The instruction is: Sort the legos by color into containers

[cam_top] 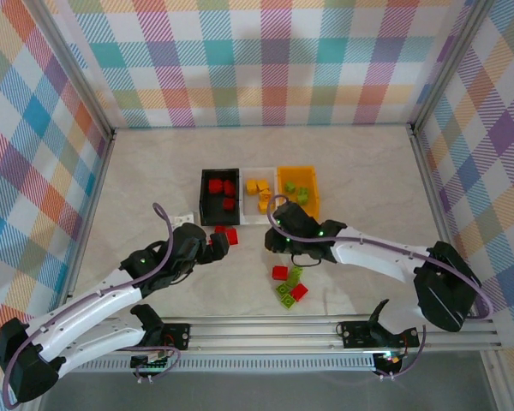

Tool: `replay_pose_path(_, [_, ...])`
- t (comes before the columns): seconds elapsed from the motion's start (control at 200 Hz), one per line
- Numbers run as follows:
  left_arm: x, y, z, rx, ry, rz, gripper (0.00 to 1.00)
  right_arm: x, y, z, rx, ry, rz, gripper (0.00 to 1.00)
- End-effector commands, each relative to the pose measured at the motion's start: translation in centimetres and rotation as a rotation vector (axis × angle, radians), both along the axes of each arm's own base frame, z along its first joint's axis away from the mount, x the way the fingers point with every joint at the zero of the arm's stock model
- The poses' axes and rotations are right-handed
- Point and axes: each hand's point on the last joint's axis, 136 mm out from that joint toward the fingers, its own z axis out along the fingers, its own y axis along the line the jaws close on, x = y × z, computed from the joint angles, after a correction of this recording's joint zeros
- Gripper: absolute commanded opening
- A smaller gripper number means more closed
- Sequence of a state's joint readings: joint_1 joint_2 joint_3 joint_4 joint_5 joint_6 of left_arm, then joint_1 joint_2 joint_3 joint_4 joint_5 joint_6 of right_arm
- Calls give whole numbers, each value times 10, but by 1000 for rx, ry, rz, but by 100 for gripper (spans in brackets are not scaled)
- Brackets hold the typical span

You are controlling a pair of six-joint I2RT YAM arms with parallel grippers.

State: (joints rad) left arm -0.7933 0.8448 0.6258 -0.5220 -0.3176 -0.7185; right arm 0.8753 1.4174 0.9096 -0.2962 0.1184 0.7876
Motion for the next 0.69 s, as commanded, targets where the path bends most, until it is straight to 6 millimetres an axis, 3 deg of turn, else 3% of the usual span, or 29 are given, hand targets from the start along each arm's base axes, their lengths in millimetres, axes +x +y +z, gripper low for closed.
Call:
replay_pose_path(0.0, [-4, 2, -11, 0, 24, 4, 100, 34, 5, 25, 9, -67, 13, 29])
replay_pose_path(0.15, [-7, -2, -15, -3, 44, -20, 100, 84, 25, 33, 12, -74, 19, 30])
replay_pose_path(0.395, [-12, -13, -25, 6, 99, -92, 100, 145, 53, 19, -16, -49, -6, 34])
replay_pose_path(0.46, [-13, -15, -26, 12, 108, -103, 100, 153, 58, 18, -23, -40, -10, 39])
replay_pose_path(0.51, [-14, -17, -26, 11, 109, -117, 100, 156, 61, 20, -19, -38, -9, 48])
replay_pose_path(0.625, [-16, -27, -25, -3, 118, -167, 100, 156, 62, 39, 11, -67, -1, 67])
replay_pose_path(0.69, [-17, -36, -23, -2, 120, -209, 100, 150, 57, 51, 26, -90, -5, 71])
